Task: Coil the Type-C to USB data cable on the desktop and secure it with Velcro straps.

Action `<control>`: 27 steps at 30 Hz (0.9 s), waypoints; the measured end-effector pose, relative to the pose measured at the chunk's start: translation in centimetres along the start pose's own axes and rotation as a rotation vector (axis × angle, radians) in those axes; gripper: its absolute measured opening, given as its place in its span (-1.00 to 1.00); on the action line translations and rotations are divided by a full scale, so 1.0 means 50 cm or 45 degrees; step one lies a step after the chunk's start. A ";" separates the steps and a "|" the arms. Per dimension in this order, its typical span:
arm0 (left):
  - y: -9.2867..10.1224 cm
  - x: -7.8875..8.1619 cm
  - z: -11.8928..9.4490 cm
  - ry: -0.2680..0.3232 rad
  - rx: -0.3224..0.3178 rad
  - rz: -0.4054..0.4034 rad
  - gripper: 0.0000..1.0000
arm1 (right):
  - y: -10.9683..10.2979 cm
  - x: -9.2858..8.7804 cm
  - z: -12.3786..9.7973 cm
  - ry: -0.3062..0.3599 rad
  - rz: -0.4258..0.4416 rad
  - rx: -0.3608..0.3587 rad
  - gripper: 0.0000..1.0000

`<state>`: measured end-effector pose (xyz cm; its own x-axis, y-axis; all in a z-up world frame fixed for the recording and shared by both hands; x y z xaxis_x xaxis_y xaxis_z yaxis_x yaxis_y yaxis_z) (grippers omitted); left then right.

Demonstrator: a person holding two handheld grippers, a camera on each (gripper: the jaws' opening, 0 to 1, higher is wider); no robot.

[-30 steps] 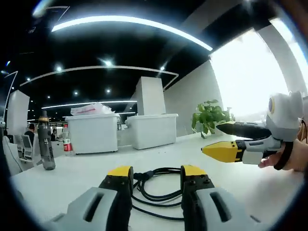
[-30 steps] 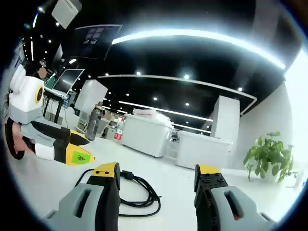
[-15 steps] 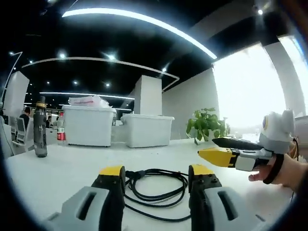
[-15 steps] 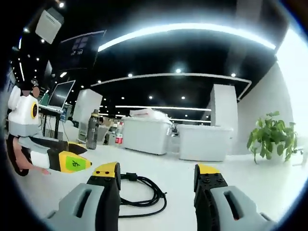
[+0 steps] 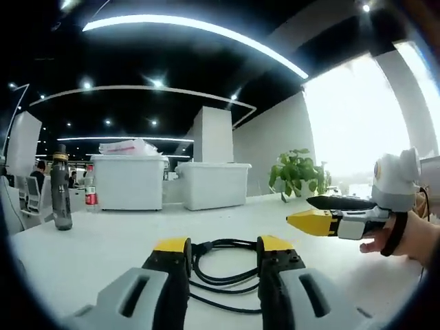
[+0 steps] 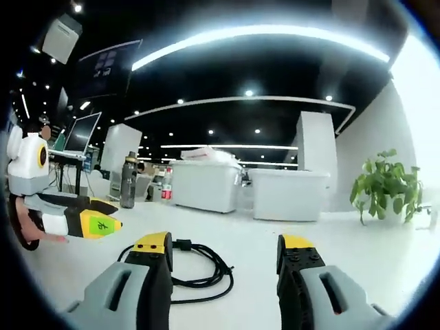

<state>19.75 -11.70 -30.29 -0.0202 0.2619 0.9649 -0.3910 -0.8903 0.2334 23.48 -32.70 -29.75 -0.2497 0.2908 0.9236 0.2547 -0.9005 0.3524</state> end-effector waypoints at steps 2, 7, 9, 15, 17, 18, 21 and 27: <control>0.004 0.001 -0.001 0.015 -0.016 -0.019 -0.20 | -0.003 0.002 0.000 0.008 0.009 0.013 0.19; -0.004 -0.005 0.006 -0.039 0.007 0.043 -0.17 | -0.009 0.006 -0.002 0.017 0.003 0.030 0.19; -0.004 -0.007 0.008 -0.054 0.006 0.059 -0.14 | -0.010 0.006 -0.002 0.022 0.011 0.035 0.19; -0.005 -0.012 0.011 -0.076 0.021 0.117 0.11 | -0.013 0.007 -0.002 0.023 0.018 0.053 0.19; -0.001 -0.016 0.009 -0.083 0.029 0.129 0.16 | -0.014 0.006 -0.002 0.015 0.012 0.059 0.19; -0.002 -0.017 0.009 -0.084 0.039 0.143 0.20 | -0.014 0.004 -0.002 0.008 0.007 0.063 0.19; -0.001 -0.020 0.008 -0.094 0.041 0.137 0.18 | -0.013 0.003 -0.001 0.002 -0.001 0.062 0.19; 0.000 -0.023 0.006 -0.097 0.044 0.125 0.18 | -0.012 0.000 -0.001 -0.009 -0.005 0.070 0.19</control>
Point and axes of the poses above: the point that each gripper's makers call its tool centre point, and the gripper's own axes: z roughly forward along the fingers, y roughly to its right, x roughly out of its top, the point moved 8 cm from there along -z, roughly backward along the fingers, and after that the axes turned 14 degrees about -z, right-handed, at the moved point
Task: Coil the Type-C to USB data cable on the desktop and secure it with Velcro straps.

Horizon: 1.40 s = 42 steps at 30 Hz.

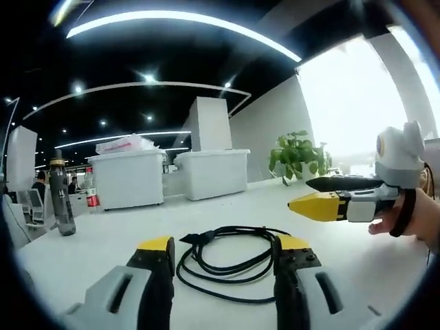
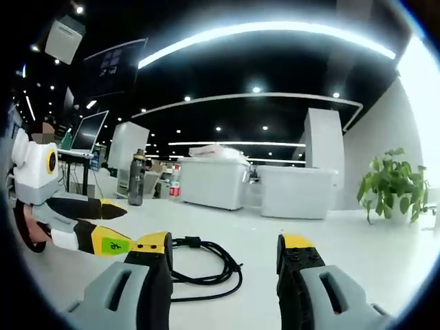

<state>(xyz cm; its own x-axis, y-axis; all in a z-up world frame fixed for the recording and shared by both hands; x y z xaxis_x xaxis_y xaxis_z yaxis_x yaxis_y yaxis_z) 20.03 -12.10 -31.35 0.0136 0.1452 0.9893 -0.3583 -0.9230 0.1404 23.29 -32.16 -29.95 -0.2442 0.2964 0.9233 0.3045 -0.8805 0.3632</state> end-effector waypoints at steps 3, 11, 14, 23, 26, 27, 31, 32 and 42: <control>0.000 -0.001 -0.001 -0.001 0.004 -0.006 0.18 | -0.005 -0.002 0.001 -0.015 -0.018 0.012 0.19; -0.006 -0.006 0.001 -0.028 0.036 0.030 0.18 | -0.009 -0.005 0.000 -0.033 -0.024 0.020 0.19; -0.004 -0.007 0.002 -0.030 0.022 0.016 0.18 | -0.008 -0.006 -0.001 -0.035 -0.007 0.022 0.19; -0.007 -0.011 0.000 -0.063 0.024 0.047 0.17 | -0.014 -0.007 0.000 -0.045 -0.011 0.051 0.18; -0.008 -0.011 -0.001 -0.070 0.024 0.032 0.14 | -0.012 -0.006 0.000 -0.041 -0.007 0.048 0.17; -0.008 -0.012 -0.002 -0.077 0.023 0.032 0.11 | -0.012 -0.006 0.000 -0.041 -0.006 0.047 0.17; -0.005 -0.011 -0.003 -0.069 0.019 0.027 0.07 | -0.009 -0.007 0.000 -0.042 0.002 0.038 0.17; -0.005 -0.010 -0.003 -0.065 0.017 0.023 0.07 | -0.007 -0.007 0.000 -0.041 0.005 0.033 0.17; -0.004 -0.011 -0.002 -0.082 0.001 0.058 0.13 | -0.004 -0.010 0.000 -0.050 0.012 0.027 0.16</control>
Point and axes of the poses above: the point that each gripper's makers call its tool centre point, and the gripper's own axes: z roughly forward along the fingers, y roughly to its right, x roughly out of its top, the point moved 8 cm from there along -z, roughly backward along the fingers, and after that the axes turned 14 degrees about -z, right-handed, at the moved point
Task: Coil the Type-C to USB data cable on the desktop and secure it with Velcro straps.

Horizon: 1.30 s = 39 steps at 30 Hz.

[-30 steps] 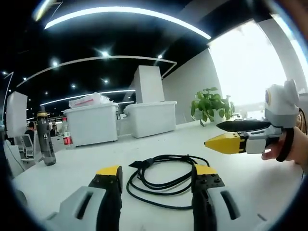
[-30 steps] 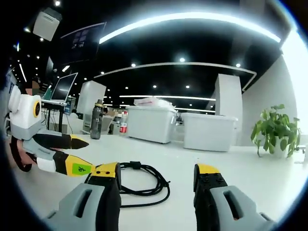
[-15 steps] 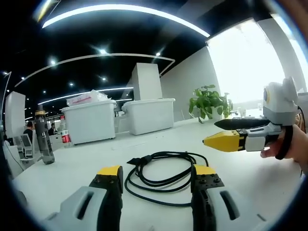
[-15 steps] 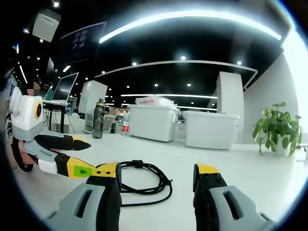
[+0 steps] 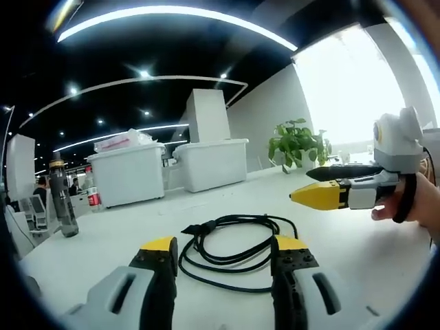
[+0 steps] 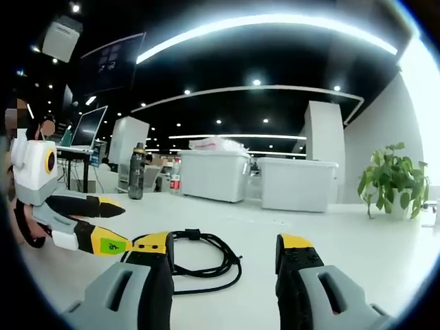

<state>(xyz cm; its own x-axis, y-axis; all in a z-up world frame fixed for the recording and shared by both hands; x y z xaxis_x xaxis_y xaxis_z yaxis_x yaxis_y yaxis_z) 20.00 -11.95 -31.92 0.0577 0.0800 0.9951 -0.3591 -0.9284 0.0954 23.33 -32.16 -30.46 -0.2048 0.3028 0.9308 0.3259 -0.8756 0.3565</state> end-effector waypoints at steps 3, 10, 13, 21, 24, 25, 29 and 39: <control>0.006 0.005 0.001 0.022 -0.044 -0.047 0.16 | -0.003 0.001 0.000 0.000 -0.009 0.010 0.16; -0.003 -0.007 0.003 -0.038 -0.005 0.022 0.15 | -0.011 -0.003 0.003 -0.029 -0.044 0.044 0.16; -0.003 -0.008 0.003 -0.046 -0.006 0.037 0.16 | -0.015 -0.003 0.003 -0.032 -0.058 0.056 0.16; -0.007 -0.005 -0.008 -0.047 0.006 0.010 0.15 | -0.013 -0.002 0.001 -0.021 -0.026 0.055 0.16; -0.005 -0.003 -0.008 -0.027 0.019 0.015 0.02 | -0.013 -0.003 0.001 -0.026 -0.034 0.060 0.16; -0.006 -0.002 -0.007 -0.015 0.021 0.006 -0.01 | -0.013 -0.003 0.001 -0.027 -0.037 0.061 0.16; -0.006 0.001 -0.006 0.004 0.009 -0.038 -0.01 | -0.012 -0.004 0.001 -0.028 -0.035 0.061 0.16; -0.005 -0.001 -0.001 -0.008 0.022 0.007 -0.01 | -0.015 -0.006 0.000 -0.042 -0.044 0.068 0.16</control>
Point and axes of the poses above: the point that each gripper's makers call its tool centre point, and the gripper's own axes: z roughly forward along the fingers, y roughly to its right, x roughly out of its top, the point moved 8 cm from there along -z, roughly backward along the fingers, and after that the axes turned 14 degrees about -z, right-handed, at the moved point
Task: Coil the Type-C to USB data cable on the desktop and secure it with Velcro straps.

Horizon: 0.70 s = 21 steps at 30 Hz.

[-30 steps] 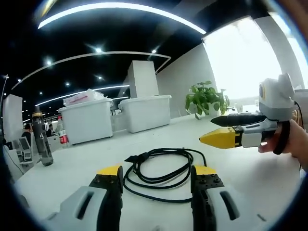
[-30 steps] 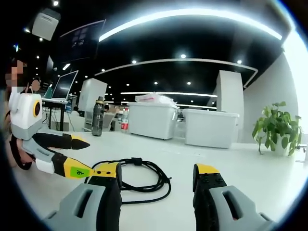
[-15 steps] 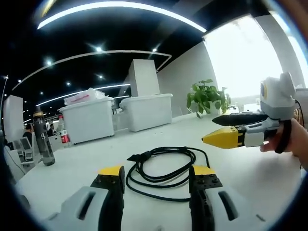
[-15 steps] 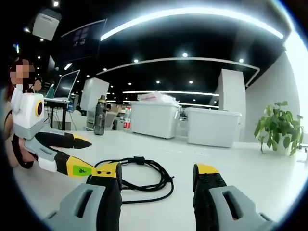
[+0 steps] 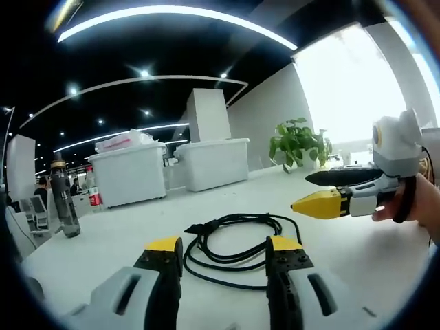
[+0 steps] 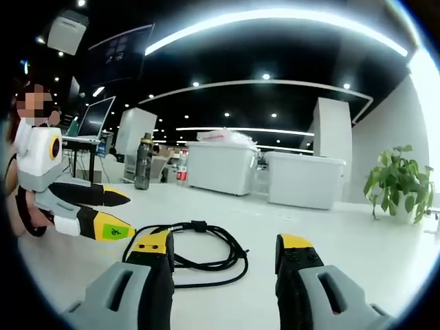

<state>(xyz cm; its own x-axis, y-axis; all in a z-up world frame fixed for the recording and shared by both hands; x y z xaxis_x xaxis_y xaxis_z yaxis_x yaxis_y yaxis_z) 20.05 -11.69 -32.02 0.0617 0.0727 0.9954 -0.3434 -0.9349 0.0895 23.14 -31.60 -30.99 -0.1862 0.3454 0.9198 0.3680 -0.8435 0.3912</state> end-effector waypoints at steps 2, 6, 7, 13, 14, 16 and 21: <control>0.000 -0.001 0.001 -0.006 0.001 0.010 -0.01 | -0.001 -0.001 0.000 -0.009 -0.006 0.004 0.16; -0.002 -0.001 -0.001 -0.011 0.002 0.016 -0.01 | -0.001 -0.003 0.001 -0.022 -0.019 0.011 0.16; -0.003 -0.001 -0.001 -0.012 0.004 0.016 -0.01 | -0.001 -0.004 0.001 -0.025 -0.022 0.012 0.16; -0.004 -0.001 -0.002 -0.010 0.012 0.008 -0.01 | 0.002 -0.003 0.002 -0.012 0.005 0.006 0.16; -0.004 0.000 -0.002 -0.007 0.012 0.005 -0.01 | 0.002 -0.003 0.002 -0.012 0.010 0.005 0.16; -0.003 0.000 -0.002 -0.005 0.015 0.004 -0.01 | 0.002 -0.004 0.002 -0.014 0.017 0.004 0.16; -0.002 0.002 -0.002 0.018 0.015 -0.018 -0.01 | 0.001 -0.005 0.004 -0.019 0.025 0.007 0.16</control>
<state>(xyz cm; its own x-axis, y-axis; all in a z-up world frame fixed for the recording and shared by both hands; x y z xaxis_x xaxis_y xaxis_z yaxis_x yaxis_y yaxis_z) 20.01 -11.55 -31.91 0.0533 0.0907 0.9944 -0.3319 -0.9376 0.1034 23.41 -31.67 -31.21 -0.1654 0.3346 0.9277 0.3762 -0.8481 0.3730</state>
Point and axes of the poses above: the point that each gripper's makers call its tool centre point, and the gripper's own axes: z roughly forward along the fingers, y roughly to its right, x roughly out of its top, the point moved 8 cm from there along -z, roughly backward along the fingers, and after that the axes turned 14 degrees about -z, right-handed, at the moved point
